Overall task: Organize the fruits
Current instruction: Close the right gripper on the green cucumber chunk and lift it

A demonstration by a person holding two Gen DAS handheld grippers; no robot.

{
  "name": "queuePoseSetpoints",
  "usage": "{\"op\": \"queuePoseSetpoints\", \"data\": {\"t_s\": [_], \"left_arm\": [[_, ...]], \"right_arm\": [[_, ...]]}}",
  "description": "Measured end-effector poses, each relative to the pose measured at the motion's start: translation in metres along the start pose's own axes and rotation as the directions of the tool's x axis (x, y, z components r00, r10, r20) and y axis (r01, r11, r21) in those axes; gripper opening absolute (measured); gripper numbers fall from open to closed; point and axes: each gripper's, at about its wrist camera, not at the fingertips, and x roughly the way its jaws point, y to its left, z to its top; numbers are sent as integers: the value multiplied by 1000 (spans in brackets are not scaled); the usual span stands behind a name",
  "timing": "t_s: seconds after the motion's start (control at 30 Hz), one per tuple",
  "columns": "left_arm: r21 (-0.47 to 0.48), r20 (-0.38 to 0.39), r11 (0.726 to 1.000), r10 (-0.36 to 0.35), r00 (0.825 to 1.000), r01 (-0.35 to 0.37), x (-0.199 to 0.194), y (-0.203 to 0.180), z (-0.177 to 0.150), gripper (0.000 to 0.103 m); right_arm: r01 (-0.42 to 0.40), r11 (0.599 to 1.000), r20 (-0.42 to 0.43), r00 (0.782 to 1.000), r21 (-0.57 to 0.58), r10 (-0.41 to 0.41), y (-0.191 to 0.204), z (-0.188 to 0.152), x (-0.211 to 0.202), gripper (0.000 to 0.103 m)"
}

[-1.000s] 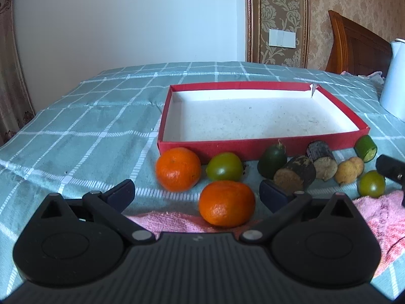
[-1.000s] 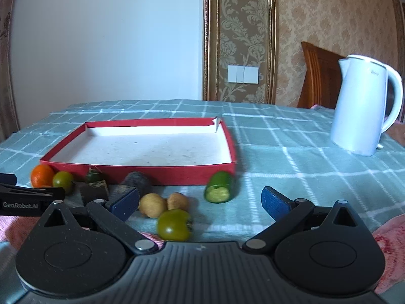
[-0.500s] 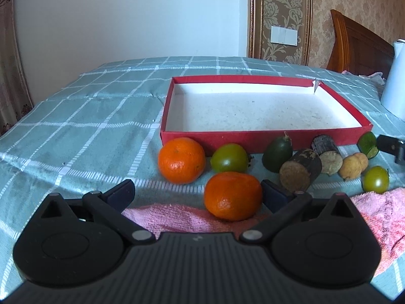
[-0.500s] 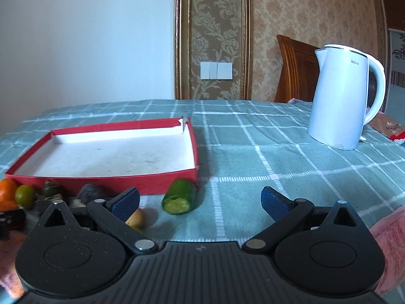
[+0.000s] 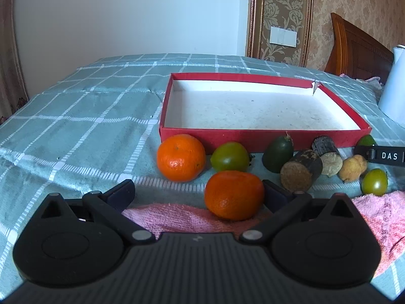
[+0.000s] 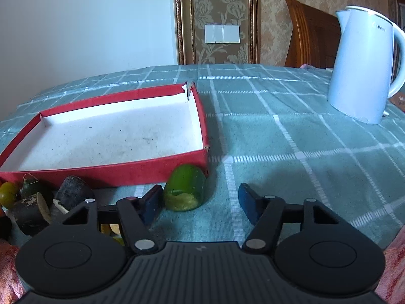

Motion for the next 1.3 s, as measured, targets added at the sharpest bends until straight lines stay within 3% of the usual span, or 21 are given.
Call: {"op": "queuePoseSetpoints", "data": {"t_s": [0.1,0.33,0.5,0.83,1.3], "left_arm": [[4,1,1000,3,1000,-3,-1,-1,0,103],[24,8,1000,2,1000,-2,-2,-5,-1,103],[53,23,998,-42,999,41,-5,-8,-3,103],[38,-21,994,-98,995,98,1,-7,-4,103],[50,38,988,-145,989,143,-8,0,-9,62]], "right_arm": [[-21,1000,7,1000,6,21,-1,0,-1,54],[-32,999,15,999,20,32,-3,0,-3,52],[-45,999,28,999,18,44,-3,-1,-5,43],[-52,999,16,999,14,52,-3,0,-4,42],[-45,999,12,999,0,45,-2,1,-3,41]]}}
